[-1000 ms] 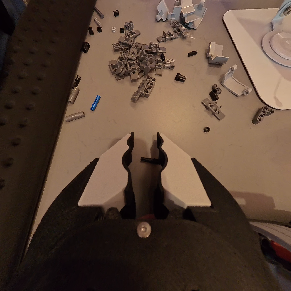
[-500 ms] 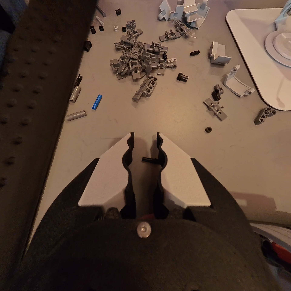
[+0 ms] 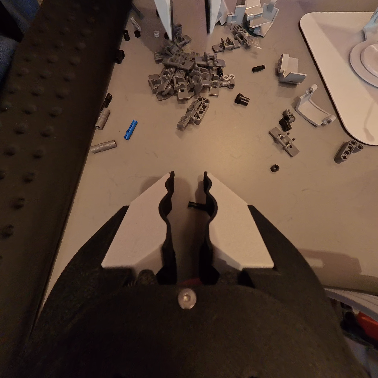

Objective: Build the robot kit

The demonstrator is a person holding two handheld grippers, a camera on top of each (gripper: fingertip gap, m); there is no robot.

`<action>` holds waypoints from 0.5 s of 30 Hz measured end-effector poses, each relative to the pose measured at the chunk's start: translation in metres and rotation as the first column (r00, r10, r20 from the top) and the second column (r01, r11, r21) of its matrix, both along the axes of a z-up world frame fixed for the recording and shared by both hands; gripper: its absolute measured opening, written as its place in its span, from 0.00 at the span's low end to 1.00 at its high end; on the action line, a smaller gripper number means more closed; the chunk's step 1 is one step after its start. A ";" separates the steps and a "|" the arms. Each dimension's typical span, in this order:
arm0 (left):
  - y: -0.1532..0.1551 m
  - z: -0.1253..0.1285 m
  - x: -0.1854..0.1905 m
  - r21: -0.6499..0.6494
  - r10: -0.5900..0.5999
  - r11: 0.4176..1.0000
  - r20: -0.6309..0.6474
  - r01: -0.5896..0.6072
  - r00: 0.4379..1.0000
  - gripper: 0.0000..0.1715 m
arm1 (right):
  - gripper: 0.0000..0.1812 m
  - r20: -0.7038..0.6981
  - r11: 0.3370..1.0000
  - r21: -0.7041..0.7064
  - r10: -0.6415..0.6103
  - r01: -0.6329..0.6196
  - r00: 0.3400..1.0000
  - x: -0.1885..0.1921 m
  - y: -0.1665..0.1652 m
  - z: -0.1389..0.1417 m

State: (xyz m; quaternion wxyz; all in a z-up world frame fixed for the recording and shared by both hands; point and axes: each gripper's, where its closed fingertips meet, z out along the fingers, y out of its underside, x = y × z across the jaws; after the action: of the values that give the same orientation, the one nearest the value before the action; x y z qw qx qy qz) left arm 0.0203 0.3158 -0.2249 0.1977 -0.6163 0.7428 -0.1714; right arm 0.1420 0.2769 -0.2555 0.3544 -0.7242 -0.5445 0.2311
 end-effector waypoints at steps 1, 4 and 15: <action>0.002 0.010 -0.003 -0.007 0.016 1.000 0.022 -0.016 1.000 0.20 | 0.14 0.000 1.000 -0.001 0.000 0.000 1.000 0.000 0.000 0.000; 0.014 0.047 -0.030 0.013 0.066 0.998 0.049 -0.067 0.997 0.18 | 0.14 0.000 1.000 0.001 -0.001 0.001 1.000 0.000 0.000 0.000; 0.191 0.073 -0.244 0.217 0.546 0.827 -0.092 -0.519 0.832 0.14 | 0.14 0.004 1.000 -0.003 -0.010 0.010 1.000 0.000 0.002 -0.001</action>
State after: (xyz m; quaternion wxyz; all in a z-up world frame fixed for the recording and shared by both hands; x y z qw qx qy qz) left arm -0.2233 0.5069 -0.1518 0.2368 -0.7896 0.5660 0.0063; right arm 0.1423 0.2785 -0.2562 0.3533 -0.7280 -0.5413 0.2285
